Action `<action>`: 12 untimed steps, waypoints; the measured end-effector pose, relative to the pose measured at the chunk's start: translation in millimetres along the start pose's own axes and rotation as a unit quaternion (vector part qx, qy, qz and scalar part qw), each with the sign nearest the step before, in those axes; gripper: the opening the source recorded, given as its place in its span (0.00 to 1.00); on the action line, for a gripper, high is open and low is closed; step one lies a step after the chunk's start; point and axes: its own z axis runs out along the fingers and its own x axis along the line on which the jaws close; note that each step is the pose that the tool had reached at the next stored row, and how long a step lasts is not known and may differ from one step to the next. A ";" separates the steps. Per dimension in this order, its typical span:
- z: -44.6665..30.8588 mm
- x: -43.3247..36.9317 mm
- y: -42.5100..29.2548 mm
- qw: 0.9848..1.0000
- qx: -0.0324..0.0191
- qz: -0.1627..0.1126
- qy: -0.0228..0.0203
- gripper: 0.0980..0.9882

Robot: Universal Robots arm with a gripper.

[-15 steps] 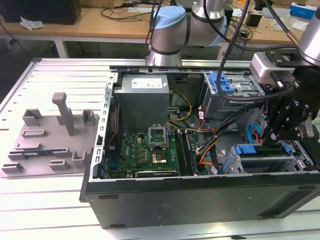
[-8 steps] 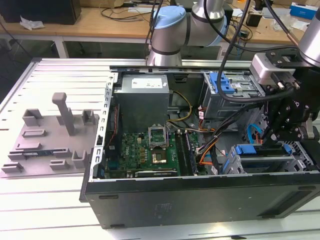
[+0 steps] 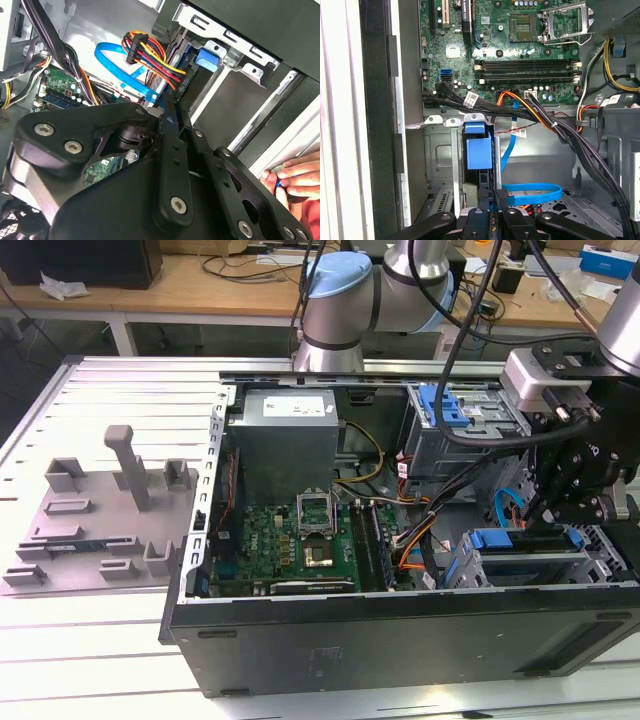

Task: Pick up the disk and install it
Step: 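Insert the second disk wire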

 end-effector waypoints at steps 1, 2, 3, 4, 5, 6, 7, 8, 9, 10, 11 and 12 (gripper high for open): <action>0.4 0.1 0.0 1.000 0.000 0.000 0.000 0.07; 0.7 0.1 -0.1 1.000 0.000 0.000 0.000 0.07; 1.1 0.2 -0.1 1.000 0.000 0.000 0.000 0.07; 1.5 0.3 -0.2 1.000 0.000 0.000 0.000 0.07; 1.7 0.4 -0.2 1.000 0.000 0.000 0.000 0.07; 1.9 0.5 -0.3 1.000 0.000 0.000 0.000 0.07; 2.3 0.6 -0.3 1.000 0.000 0.000 0.000 0.07; 2.9 0.6 -0.4 1.000 0.000 0.000 0.000 0.07; 4.0 0.7 -0.4 1.000 0.000 0.000 0.000 0.07; 4.5 0.7 -0.3 1.000 0.000 0.000 0.000 0.07; 5.1 0.7 -0.3 1.000 0.000 0.000 0.000 0.07; 5.9 0.7 -0.3 1.000 0.000 -0.001 0.000 0.07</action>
